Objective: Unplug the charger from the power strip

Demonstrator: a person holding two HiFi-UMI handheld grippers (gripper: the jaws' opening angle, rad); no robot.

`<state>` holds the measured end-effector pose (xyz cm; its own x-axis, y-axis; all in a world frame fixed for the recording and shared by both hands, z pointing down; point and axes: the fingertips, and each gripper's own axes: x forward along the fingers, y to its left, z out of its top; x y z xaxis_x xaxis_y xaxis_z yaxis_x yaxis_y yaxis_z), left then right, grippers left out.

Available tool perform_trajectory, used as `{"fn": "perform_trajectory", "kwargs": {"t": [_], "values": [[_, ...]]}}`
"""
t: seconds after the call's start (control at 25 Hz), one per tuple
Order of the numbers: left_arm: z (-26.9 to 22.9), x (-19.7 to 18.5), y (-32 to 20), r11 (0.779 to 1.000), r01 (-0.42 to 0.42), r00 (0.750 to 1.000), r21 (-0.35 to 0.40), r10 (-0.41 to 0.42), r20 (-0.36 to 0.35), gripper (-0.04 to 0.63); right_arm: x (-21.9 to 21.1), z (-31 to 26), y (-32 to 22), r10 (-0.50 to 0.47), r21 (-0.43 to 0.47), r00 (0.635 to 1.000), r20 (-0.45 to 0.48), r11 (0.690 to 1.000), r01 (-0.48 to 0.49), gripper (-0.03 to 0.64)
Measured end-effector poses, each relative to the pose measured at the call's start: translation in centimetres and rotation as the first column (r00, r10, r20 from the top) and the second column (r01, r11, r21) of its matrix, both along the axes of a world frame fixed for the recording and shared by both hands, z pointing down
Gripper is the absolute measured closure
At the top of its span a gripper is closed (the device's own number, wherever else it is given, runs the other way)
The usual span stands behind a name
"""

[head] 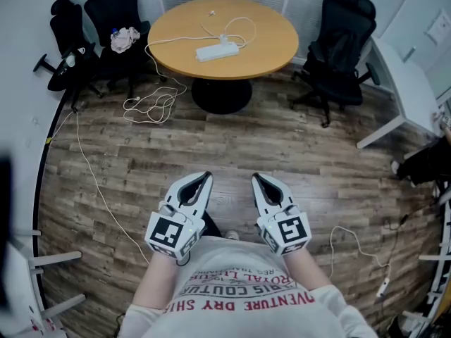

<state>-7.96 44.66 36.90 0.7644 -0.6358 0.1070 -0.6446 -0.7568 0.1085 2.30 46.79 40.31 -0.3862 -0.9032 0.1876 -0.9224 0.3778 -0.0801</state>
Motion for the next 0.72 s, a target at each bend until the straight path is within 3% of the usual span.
{"fn": "perform_trajectory", "kwargs": {"t": [0.24, 0.72], "values": [[0.4, -1.4, -5.3, 1.0, -0.015, 1.0, -0.016, 0.015, -0.01, 0.561, -0.8, 1.1, -5.1, 0.034, -0.052, 0.999, 0.001, 0.998, -0.034, 0.588], [-1.1, -6.2, -21.1, 0.997, -0.079, 0.996, -0.012, 0.079, -0.036, 0.561, -3.4, -0.1, -19.9, 0.189, -0.097, 0.982, 0.02, 0.978, -0.186, 0.588]]}}
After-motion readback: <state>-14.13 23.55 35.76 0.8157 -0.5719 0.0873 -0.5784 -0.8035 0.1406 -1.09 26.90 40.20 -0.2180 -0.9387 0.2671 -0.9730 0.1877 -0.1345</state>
